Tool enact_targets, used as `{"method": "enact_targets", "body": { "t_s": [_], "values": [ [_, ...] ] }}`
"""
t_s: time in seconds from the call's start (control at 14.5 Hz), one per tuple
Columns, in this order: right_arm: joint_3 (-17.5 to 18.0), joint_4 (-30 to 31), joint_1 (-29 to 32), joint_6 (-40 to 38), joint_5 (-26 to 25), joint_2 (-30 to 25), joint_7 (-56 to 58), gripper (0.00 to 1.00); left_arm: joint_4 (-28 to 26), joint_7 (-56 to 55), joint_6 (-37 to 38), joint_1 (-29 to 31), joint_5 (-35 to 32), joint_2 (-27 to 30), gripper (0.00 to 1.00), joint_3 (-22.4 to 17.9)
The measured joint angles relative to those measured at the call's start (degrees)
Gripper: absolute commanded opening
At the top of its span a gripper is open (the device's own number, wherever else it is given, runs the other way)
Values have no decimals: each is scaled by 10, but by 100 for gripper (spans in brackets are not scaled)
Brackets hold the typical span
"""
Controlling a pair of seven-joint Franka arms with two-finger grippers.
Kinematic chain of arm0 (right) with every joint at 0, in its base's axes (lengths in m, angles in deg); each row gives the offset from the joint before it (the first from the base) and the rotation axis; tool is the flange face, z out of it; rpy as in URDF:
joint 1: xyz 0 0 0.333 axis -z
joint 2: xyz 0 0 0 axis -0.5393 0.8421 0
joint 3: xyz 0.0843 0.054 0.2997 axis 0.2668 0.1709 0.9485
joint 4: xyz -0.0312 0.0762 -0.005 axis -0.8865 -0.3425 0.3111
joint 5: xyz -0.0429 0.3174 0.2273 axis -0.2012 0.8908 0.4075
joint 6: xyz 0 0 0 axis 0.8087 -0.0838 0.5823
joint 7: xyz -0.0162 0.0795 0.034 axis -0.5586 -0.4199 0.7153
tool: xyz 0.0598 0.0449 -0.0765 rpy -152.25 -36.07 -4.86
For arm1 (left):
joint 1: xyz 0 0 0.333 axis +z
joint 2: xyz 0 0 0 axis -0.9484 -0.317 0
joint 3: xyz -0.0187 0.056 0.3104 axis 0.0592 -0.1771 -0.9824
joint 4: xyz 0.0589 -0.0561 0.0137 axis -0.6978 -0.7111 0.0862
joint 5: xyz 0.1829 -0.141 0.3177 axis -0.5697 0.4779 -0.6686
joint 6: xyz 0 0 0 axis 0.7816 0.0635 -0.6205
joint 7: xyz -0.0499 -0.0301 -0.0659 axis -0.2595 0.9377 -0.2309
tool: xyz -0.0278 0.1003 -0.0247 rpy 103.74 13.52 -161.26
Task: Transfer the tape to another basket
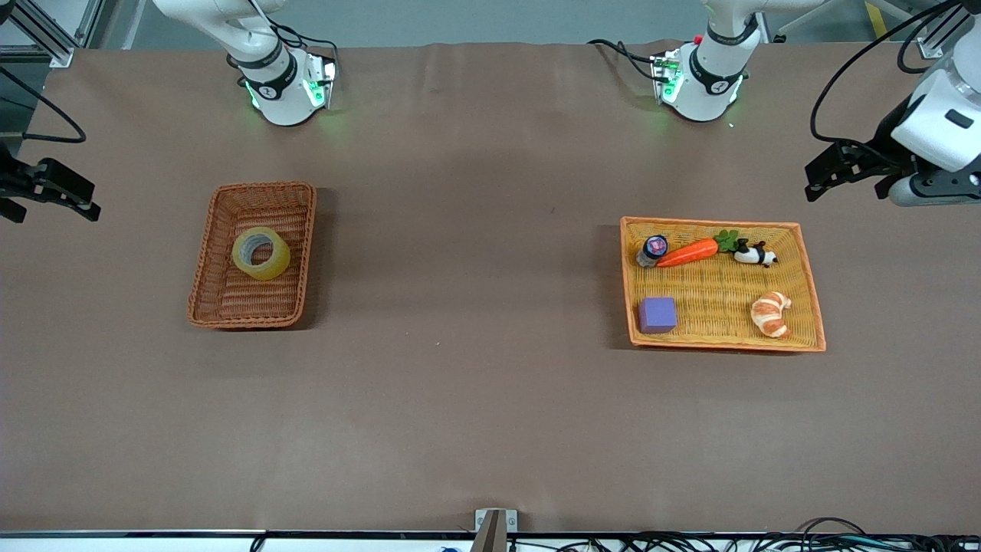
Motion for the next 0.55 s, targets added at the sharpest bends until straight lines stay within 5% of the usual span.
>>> {"method": "enact_targets", "body": {
  "t_s": [0.55],
  "values": [
    [25, -2, 12, -4, 0, 0, -33, 100, -4, 3, 0, 2, 5, -6, 100, 0]
  ]
}}
